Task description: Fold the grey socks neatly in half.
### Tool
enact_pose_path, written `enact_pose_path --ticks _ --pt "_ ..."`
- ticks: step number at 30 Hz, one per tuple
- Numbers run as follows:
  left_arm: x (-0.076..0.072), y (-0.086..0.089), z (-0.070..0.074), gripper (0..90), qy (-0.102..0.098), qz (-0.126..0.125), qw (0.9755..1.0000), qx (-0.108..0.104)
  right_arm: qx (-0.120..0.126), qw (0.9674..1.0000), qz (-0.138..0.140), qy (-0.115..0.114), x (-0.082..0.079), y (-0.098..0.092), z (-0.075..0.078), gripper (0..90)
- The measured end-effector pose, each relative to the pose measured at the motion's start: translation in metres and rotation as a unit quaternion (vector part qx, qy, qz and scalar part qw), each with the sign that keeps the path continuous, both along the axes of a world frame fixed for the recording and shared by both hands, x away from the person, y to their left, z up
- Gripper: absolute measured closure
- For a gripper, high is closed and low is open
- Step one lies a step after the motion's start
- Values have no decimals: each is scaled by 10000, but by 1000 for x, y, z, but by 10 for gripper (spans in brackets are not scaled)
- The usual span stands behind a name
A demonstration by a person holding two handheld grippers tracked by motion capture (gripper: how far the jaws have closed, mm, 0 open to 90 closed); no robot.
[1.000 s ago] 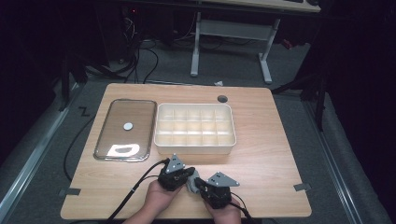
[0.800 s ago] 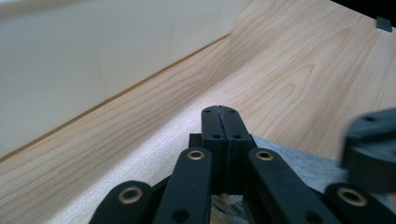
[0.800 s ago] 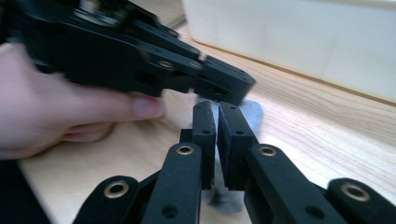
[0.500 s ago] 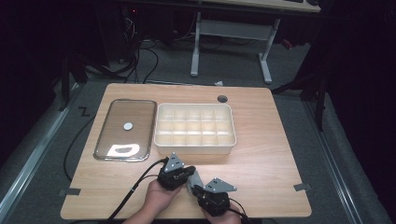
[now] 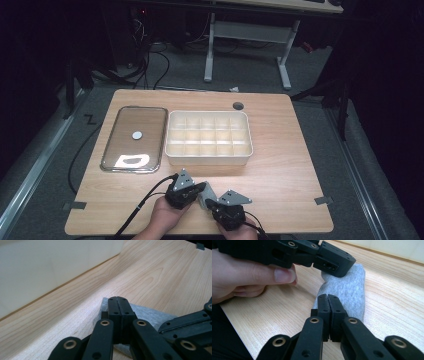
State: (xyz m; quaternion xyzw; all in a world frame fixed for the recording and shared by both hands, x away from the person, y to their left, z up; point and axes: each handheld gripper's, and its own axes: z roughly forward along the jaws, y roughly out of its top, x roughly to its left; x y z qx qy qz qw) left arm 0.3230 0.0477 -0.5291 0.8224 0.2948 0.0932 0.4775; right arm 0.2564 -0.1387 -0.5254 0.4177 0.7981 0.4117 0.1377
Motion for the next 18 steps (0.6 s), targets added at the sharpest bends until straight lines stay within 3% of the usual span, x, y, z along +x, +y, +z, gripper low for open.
enact_pose_path --ticks 6,8,11,13,16,18 --pt "-2 1 -2 900 -132 20 9999 -26 -16 10000 33 35 1 -1 2 881" --pt "-2 1 -2 900 -116 25 9999 -41 147 9999 27 -24 0 -6 12 805" --pt "-2 1 -2 900 -102 34 9999 -51 327 9992 -166 -161 3 -16 26 773" --pt "-2 1 -2 900 -101 39 9999 -54 317 9993 -221 -18 11 -19 28 701" --pt "-2 2 -2 900 -94 45 9999 -66 228 9984 -160 488 24 -17 23 582" --pt "-2 2 -2 900 -97 54 9999 -70 243 9972 -87 700 30 -14 18 513"
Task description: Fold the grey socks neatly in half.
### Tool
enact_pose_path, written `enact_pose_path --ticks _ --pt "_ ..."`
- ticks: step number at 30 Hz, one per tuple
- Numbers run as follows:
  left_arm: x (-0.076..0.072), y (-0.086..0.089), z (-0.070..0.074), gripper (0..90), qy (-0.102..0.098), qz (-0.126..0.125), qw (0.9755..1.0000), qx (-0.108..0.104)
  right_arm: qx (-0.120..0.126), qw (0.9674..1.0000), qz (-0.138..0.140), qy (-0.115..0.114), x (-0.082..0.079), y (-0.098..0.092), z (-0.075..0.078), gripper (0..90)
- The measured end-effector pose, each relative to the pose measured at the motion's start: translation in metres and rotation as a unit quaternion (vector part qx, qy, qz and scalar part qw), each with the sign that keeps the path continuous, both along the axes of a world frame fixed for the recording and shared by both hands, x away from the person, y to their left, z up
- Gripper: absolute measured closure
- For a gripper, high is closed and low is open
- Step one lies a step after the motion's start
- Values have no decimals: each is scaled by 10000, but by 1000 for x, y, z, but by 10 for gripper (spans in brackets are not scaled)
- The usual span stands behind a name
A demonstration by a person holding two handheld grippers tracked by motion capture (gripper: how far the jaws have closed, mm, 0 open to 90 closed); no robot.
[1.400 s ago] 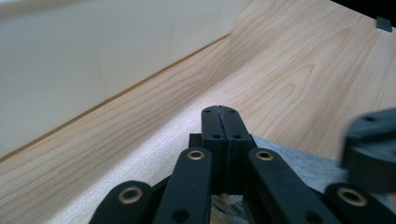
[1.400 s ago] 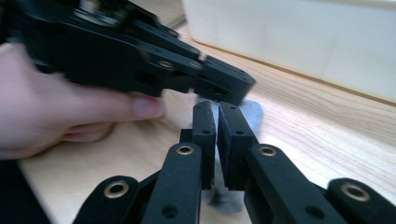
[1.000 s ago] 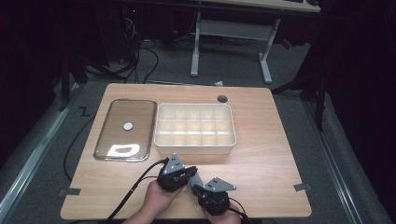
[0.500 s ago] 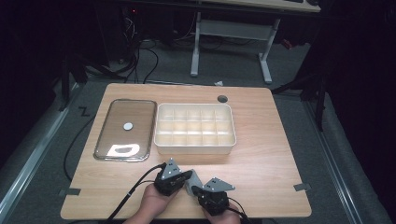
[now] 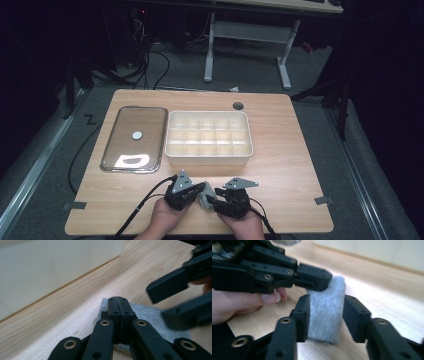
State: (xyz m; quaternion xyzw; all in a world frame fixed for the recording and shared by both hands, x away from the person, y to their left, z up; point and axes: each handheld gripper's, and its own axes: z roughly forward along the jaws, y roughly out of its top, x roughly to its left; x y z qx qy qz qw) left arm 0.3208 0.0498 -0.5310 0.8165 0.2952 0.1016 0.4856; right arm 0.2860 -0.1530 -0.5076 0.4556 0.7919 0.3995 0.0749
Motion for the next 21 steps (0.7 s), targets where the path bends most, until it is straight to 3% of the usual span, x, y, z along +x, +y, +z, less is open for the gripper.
enact_pose_path --ticks 3,5,9,13,21 --pt "0 1 0 900 37 10 10000 -43 -54 9994 -51 330 8 4 -8 420" --pt "1 2 0 900 70 8 9999 -77 -1 9991 -108 414 11 4 -11 410" --pt "0 4 0 893 134 -39 9998 -111 137 9990 -98 425 14 4 -12 438" --pt "-1 8 0 885 114 -69 9999 -102 108 9982 40 581 15 7 -15 487" --pt "-6 26 2 835 480 -153 9984 -261 29 9977 329 590 10 12 -14 557"
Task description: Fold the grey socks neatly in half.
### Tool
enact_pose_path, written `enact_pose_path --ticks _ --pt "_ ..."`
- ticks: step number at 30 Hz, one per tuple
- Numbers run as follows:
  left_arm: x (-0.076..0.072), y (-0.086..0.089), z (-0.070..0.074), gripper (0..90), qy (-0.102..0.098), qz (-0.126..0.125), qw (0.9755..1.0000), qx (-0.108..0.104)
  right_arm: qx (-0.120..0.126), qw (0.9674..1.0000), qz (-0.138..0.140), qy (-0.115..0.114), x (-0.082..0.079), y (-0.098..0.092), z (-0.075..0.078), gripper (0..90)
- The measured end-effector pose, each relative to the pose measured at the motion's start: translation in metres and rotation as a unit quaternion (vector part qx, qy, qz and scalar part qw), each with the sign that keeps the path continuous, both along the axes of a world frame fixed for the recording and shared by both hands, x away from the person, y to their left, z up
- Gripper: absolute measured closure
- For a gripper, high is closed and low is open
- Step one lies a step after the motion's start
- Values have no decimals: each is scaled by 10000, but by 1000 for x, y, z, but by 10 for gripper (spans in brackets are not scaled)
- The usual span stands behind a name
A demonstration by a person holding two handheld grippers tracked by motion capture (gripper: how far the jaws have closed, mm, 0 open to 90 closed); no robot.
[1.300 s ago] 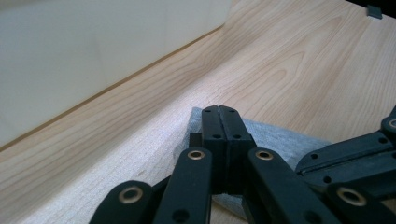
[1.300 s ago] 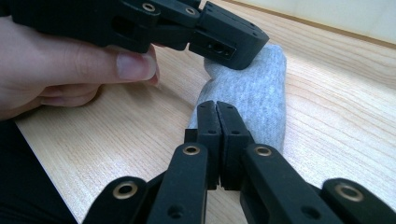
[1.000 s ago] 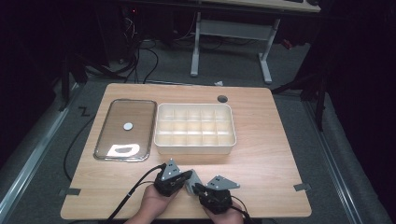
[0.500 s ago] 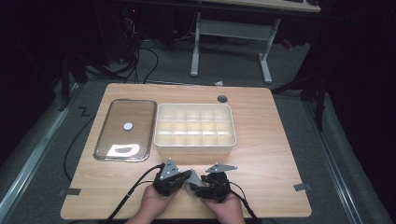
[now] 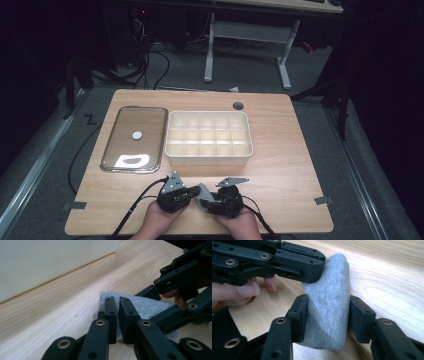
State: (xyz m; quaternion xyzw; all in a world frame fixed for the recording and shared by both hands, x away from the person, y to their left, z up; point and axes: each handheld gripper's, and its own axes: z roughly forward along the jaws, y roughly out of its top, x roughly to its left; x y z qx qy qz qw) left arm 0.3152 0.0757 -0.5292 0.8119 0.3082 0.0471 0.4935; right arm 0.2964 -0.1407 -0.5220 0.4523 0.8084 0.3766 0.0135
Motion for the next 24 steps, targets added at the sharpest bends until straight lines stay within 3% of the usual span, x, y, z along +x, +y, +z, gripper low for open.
enact_pose_path --ticks 3,6,8,9,11,12,14,19,24 --pt "-3 8 5 781 31 -58 9999 85 -47 9998 184 -8 1 4 0 597" --pt "-11 23 13 677 -296 48 9994 144 -46 9995 298 58 2 6 1 630" --pt "-16 39 12 639 -572 292 9979 128 -46 9994 351 24 2 6 1 652" --pt "-17 49 9 627 -616 454 9970 135 -41 9993 361 17 2 6 1 662" --pt "-12 61 7 597 -373 621 9972 166 -73 9991 424 -50 1 6 3 679" --pt "-10 65 8 566 -355 651 9971 165 -62 9989 454 -107 1 6 3 689" --pt "-8 72 8 552 -485 813 9951 272 -99 9987 457 -207 0 5 6 695" --pt "-2 82 6 504 -486 1080 9922 393 -223 9980 244 -543 1 -3 16 700" --pt "-1 81 4 491 -424 1083 9922 451 -395 9956 88 -846 3 -11 22 699"
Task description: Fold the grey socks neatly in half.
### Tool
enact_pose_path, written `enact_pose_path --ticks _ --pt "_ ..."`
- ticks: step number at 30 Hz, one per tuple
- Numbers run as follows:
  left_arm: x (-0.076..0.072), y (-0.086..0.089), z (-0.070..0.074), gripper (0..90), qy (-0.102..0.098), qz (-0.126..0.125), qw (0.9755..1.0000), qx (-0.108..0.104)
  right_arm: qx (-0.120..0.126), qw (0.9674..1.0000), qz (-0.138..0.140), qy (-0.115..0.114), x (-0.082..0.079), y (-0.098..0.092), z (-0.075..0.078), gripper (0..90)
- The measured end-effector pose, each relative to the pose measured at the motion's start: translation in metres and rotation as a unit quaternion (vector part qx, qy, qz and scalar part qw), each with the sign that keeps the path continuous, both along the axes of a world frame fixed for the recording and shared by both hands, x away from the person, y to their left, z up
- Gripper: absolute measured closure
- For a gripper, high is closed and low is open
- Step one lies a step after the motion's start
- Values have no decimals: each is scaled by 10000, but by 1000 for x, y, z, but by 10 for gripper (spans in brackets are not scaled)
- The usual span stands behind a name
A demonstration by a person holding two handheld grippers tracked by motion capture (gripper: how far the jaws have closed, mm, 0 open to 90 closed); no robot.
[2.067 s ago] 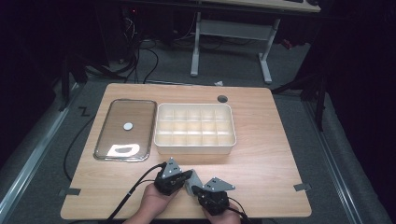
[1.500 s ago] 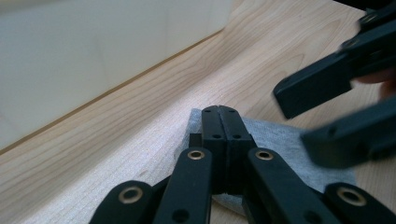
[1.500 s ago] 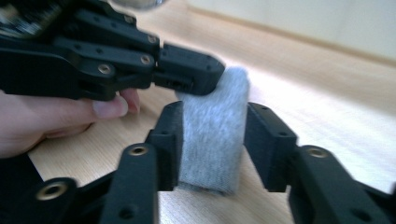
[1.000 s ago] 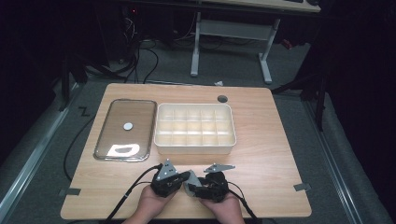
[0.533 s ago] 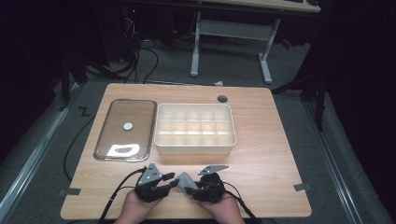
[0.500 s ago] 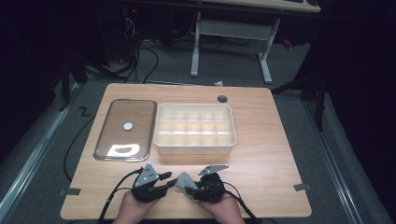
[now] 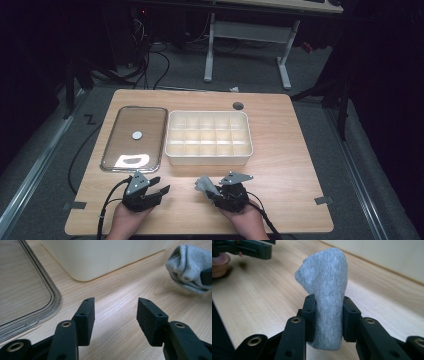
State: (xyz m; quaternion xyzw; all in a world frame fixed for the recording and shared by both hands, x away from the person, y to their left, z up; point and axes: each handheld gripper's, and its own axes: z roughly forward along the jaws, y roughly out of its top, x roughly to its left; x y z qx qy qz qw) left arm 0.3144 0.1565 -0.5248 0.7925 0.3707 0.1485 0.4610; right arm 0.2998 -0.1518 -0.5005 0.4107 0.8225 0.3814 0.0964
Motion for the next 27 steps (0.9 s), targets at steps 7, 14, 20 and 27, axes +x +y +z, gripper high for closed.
enact_pose_path --ticks 7,14,20,27 --pt "0 -3 -1 469 49 -73 9999 105 -244 9993 -247 -136 -1 -10 4 694" --pt "0 -7 -2 467 92 -186 9997 141 -344 9978 -557 -142 2 -27 7 692" --pt "-3 -14 -1 467 33 -313 9993 186 -515 9959 -703 -220 2 -34 13 693" --pt "-2 -13 1 468 -4 -271 9996 121 -805 9920 -906 -341 2 -47 21 695"
